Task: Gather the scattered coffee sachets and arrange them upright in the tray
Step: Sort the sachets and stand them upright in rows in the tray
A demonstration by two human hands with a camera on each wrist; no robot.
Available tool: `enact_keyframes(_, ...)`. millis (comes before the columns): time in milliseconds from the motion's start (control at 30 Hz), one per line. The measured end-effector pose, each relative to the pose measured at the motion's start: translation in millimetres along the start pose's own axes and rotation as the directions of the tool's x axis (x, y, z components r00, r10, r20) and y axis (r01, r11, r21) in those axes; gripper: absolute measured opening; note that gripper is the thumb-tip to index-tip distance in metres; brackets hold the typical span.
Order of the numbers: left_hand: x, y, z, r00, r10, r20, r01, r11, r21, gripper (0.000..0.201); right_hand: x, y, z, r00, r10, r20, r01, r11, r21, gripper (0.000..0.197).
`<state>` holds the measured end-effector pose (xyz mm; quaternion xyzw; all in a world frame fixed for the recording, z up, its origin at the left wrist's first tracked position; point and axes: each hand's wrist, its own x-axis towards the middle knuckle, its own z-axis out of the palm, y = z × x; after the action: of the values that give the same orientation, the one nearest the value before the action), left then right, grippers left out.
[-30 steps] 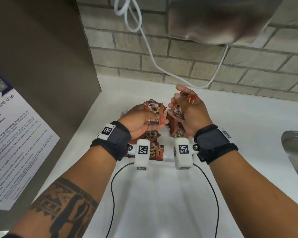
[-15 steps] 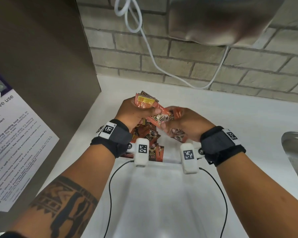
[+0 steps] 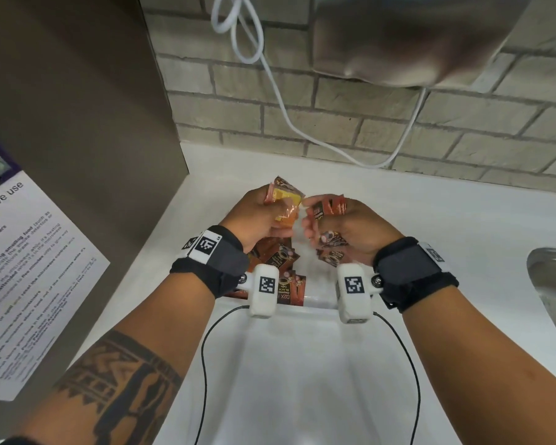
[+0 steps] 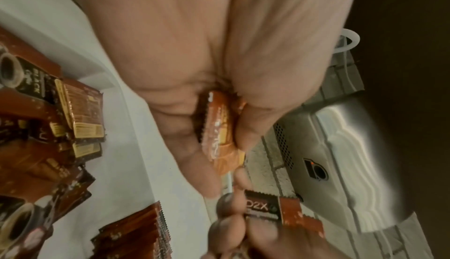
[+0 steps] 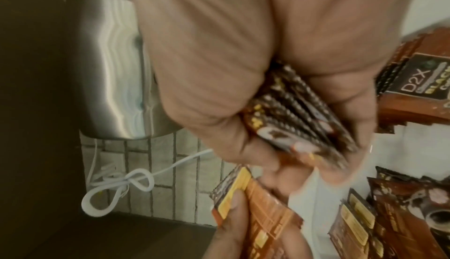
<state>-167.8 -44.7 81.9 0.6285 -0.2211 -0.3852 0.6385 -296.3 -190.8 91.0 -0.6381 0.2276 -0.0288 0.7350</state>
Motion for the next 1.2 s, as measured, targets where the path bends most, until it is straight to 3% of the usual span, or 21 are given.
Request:
enact_keyframes(100, 0, -5, 1, 0.999, 0.039, -0.013, -0.037, 0.993, 0.116, 0.023, 5, -1, 3, 0.982, -0.143, -0.122, 0.134, 0.988, -0.076, 0.044)
enact_keyframes(200, 0, -5, 4, 1.0, 0.012, 0.006, -0.012, 1.0, 0.009, 0.031, 3, -3, 11, 0.965, -0.213, -0.152, 0.193, 0.972, -0.137, 0.041)
enact_keyframes(300, -1, 0, 6, 0.994, -0.097, 0.041, 0.102, 0.987, -0.122, 0.05, 2, -6, 13, 0.924, -0.321, -0.209, 0.276, 0.937, -0.215, 0.038)
enact_keyframes(400, -1, 4, 4, 0.978, -0.19, 0.08, 0.206, 0.928, -0.31, 0.055, 1, -5, 13, 0.811, -0.544, -0.218, 0.418, 0.797, -0.436, 0.03)
enact_keyframes(467, -3, 6, 4, 0.98, -0.172, 0.104, 0.201, 0.871, -0.449, 0.044, 1, -2, 17, 0.754, -0.645, -0.127, 0.468, 0.663, -0.585, 0.029)
enact_keyframes(533, -3, 7, 3, 0.988, -0.11, 0.11, 0.149, 0.868, -0.474, 0.022, 0, 3, 21, 0.738, -0.673, -0.056, 0.485, 0.586, -0.649, 0.034)
enact_keyframes(600, -2, 5, 2, 0.995, -0.051, 0.087, 0.082, 0.907, -0.412, 0.015, 1, 5, 20, 0.75, -0.655, -0.089, 0.474, 0.626, -0.619, 0.036)
enact_keyframes(700, -3, 4, -2, 0.999, -0.002, 0.054, 0.019, 0.95, -0.313, 0.023, 4, 7, 16, 0.781, -0.57, -0.257, 0.417, 0.781, -0.465, 0.038)
enact_keyframes(800, -5, 5, -5, 0.999, 0.01, 0.053, 0.002, 0.973, -0.23, 0.029, 4, 3, 12, 0.867, -0.355, -0.35, 0.343, 0.934, -0.099, 0.026)
enact_keyframes(833, -6, 5, -4, 0.998, 0.017, 0.053, -0.007, 0.981, -0.196, 0.031, 3, 1, 12, 0.893, -0.312, -0.323, 0.319, 0.947, -0.033, 0.027)
enact_keyframes(967, -8, 3, 0, 0.998, 0.036, 0.056, -0.031, 0.996, -0.089, 0.039, 4, -2, 12, 0.92, -0.308, -0.244, 0.288, 0.951, -0.117, 0.034)
enact_keyframes(1133, -8, 3, -1, 0.995, 0.038, 0.09, -0.019, 0.979, -0.201, 0.033, 3, 2, 12, 0.927, -0.249, -0.281, 0.273, 0.961, 0.049, 0.041)
enact_keyframes(1200, -8, 3, 3, 0.993, 0.066, 0.096, -0.045, 0.979, -0.199, 0.031, 0, 4, 16, 0.953, -0.206, -0.22, 0.226, 0.972, 0.066, 0.051)
